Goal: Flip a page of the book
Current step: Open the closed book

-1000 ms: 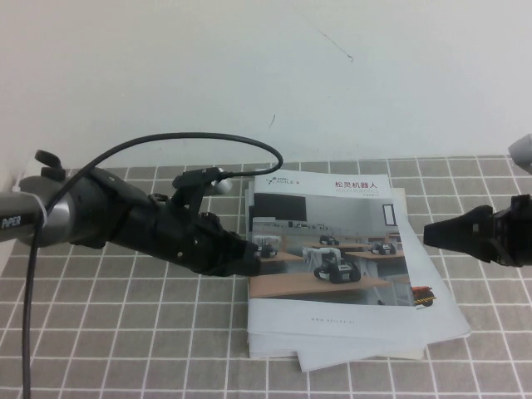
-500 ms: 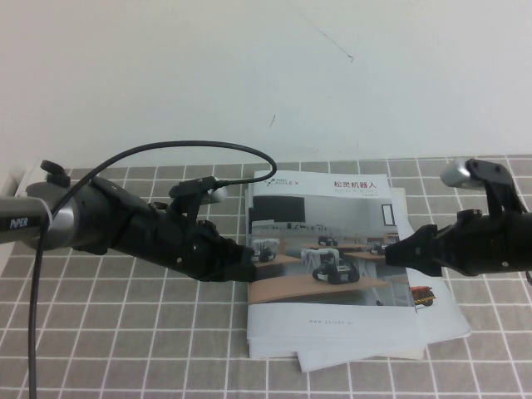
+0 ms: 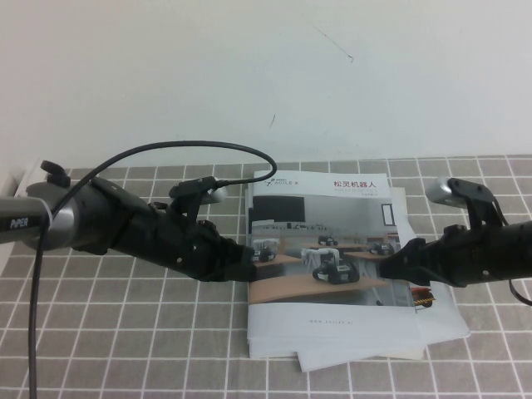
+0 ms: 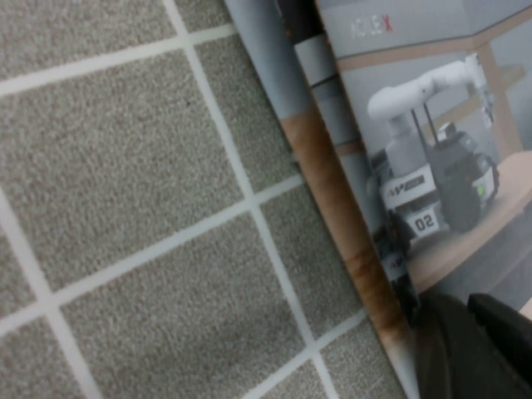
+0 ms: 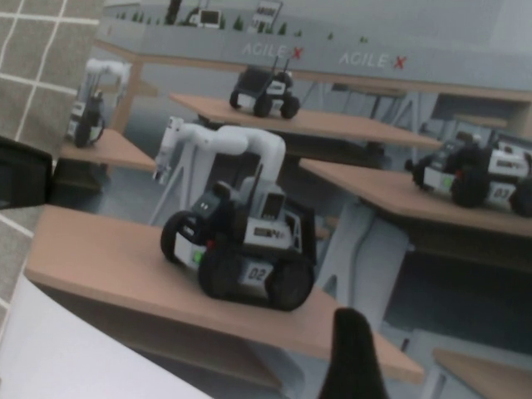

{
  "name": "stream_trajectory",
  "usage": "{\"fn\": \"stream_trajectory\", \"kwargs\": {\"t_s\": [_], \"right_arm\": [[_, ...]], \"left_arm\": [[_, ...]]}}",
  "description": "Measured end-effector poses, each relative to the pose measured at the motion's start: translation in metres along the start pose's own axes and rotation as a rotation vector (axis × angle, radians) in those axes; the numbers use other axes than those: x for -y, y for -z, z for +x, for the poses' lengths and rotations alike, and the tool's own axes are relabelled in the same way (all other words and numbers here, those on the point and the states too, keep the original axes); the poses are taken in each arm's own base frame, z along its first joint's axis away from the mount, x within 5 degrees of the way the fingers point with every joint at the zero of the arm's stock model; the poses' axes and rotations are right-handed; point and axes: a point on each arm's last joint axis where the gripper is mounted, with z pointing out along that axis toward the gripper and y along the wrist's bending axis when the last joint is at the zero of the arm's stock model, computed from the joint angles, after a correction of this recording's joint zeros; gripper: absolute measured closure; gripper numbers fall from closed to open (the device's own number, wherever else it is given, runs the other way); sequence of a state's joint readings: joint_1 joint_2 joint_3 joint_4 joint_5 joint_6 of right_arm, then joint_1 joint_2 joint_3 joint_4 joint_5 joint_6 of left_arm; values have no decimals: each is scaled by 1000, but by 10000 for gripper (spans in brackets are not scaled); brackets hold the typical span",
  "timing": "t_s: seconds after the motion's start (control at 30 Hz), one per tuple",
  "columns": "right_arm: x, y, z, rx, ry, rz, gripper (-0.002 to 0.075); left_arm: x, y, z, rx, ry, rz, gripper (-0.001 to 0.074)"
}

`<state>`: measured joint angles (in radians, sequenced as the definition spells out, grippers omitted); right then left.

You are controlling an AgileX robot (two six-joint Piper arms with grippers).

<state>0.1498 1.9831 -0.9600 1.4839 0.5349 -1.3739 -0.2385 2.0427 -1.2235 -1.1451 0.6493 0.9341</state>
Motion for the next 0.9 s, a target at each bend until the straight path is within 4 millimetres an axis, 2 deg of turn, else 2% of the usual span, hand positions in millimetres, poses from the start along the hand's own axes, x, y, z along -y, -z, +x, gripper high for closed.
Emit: {"fn": "stream_trajectory", "kwargs": {"t_s": [0.53, 0.73, 0.9], "right_arm": [[-3, 3, -3, 26, -20, -27, 264], [-19, 20, -14, 70, 23, -69, 263], [-25, 22, -14, 68, 39, -120, 263]], "left_arm": [[0, -1, 0, -2, 1, 0, 738], [-2, -1, 1, -4, 6, 1, 738], [-2, -1, 1, -5, 6, 3, 738]]}}
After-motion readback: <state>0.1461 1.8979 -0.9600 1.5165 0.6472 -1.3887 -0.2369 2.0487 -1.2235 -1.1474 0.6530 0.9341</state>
